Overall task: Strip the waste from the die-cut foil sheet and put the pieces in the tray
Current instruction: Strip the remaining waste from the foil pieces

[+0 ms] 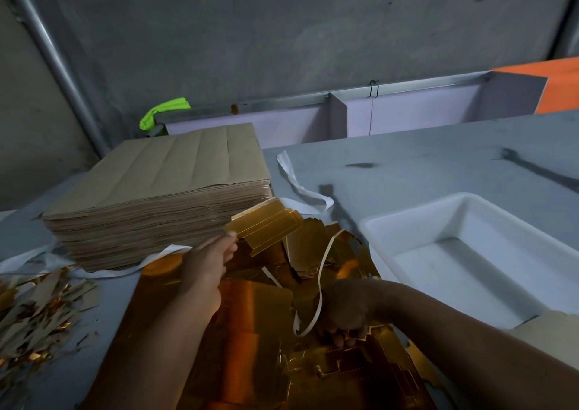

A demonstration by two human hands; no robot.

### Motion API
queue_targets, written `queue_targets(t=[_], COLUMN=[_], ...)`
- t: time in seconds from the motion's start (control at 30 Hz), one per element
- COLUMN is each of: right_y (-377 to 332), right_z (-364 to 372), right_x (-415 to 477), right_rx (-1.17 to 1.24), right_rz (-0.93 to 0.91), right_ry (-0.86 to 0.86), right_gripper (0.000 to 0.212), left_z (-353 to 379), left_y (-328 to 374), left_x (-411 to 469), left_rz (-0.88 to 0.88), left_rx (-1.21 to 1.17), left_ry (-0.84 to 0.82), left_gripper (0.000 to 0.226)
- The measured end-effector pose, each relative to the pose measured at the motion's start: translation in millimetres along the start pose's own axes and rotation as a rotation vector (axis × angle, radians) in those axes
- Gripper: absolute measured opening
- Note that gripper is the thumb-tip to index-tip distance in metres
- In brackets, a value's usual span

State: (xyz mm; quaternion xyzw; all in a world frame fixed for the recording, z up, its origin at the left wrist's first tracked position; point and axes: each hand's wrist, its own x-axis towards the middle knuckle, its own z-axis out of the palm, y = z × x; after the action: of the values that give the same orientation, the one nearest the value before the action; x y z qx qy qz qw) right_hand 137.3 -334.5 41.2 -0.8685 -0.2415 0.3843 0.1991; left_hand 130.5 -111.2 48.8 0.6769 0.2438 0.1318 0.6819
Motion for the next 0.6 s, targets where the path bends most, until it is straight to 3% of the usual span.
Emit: queue_targets(t=[0.47,0.6], right_y=[1,0], right_z=[1,0], right_x=[2,-2], right_rx=[0.074,0.087], right_rz=[0.041,0.043], right_ry=[-0.084,-0.074], right_gripper=[0.024,0.024], left_z=[34,43], left_y=[22,25], left_x=[-1,-5], left_rz=[0.148,0.087], left_rx=[0.270,0.168], left_ry=[-0.012,-0.020], left_gripper=[0.012,0.007])
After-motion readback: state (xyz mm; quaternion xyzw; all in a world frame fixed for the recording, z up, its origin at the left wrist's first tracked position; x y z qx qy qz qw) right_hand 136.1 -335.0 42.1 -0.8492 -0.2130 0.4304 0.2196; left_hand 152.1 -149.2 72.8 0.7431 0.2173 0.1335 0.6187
